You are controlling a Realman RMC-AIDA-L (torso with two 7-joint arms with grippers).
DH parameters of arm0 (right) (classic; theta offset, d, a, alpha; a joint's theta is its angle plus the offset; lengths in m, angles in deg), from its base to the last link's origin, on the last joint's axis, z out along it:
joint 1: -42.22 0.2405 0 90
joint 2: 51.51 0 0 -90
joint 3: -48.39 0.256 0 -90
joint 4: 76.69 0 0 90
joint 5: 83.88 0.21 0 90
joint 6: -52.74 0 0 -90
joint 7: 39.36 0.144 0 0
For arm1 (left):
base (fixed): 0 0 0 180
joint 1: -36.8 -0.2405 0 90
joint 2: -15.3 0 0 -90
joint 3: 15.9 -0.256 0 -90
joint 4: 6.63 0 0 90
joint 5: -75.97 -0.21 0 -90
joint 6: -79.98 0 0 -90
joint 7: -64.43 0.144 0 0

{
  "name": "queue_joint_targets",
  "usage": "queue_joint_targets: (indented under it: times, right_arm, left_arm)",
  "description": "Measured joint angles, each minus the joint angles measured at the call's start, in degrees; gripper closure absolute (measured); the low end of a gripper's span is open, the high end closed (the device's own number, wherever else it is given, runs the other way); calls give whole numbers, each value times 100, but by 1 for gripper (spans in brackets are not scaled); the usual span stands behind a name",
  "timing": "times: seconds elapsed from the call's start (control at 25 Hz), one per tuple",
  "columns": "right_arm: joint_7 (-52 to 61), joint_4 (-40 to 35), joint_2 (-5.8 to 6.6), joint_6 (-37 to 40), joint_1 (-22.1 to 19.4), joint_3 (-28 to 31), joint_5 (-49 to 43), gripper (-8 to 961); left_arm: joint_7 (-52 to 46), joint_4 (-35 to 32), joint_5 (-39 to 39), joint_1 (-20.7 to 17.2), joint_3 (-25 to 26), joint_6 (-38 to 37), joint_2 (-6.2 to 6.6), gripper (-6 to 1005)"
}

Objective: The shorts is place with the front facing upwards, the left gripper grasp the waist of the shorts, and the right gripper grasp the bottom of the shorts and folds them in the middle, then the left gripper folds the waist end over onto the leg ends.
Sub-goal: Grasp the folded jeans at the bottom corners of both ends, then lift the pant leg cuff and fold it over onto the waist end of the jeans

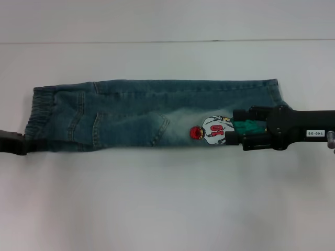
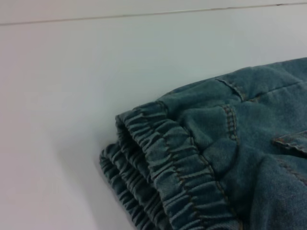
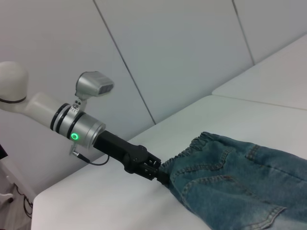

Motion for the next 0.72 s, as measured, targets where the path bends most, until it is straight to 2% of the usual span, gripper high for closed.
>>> queue_joint_targets:
  times: [0.72]
  right_arm:
    - [-131,27,-28,-94,-1,61,0,26]
  left_arm:
    - [24,-95,12,24,32,-191,-9,730]
